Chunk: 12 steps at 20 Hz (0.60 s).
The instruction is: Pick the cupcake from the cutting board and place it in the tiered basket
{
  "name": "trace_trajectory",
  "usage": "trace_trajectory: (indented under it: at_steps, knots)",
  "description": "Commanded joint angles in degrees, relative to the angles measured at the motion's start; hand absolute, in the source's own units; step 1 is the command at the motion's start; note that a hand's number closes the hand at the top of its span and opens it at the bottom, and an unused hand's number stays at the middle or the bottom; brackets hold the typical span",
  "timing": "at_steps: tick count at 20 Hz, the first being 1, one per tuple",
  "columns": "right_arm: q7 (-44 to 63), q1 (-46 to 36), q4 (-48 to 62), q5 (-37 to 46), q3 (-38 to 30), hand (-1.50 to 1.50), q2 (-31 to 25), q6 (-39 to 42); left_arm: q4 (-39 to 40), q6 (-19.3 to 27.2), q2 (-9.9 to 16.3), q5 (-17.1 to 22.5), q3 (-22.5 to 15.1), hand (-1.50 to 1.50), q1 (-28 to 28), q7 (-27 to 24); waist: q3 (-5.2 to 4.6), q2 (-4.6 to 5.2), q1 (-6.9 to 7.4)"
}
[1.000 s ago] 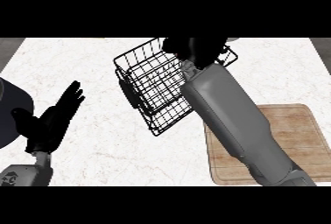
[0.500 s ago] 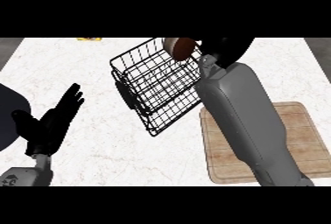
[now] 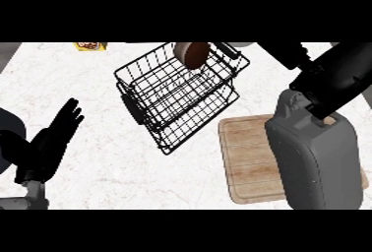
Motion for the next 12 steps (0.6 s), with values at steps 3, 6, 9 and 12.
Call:
trace_trajectory:
  at_steps: [3,6,9,12]
  knots:
    - [8.9,11.6,-24.1,4.2,2.6,-1.5,0.0,10.7,0.6,-0.6,-0.3,-0.1,0.6,0.0,0.8,-0.9,-0.04,0.07,-0.64]
    - [5.0,18.2,-35.1,1.1,0.1,-1.5,-1.3,15.8,-0.7,1.1,-1.4,-1.6,-0.4,0.0,-0.4,0.1,0.0,0.3,-0.65]
    - [5.3,23.3,-45.0,0.3,0.8,-1.5,-1.6,22.5,0.0,-1.3,-0.2,0.4,1.8,0.0,1.2,-1.4,-0.06,0.36,-0.25]
    - [4.4,29.4,-53.7,-1.4,2.5,-1.5,-1.4,25.9,1.2,-0.6,-1.9,-2.0,-0.4,0.0,0.2,-2.3,-0.05,0.57,-0.23]
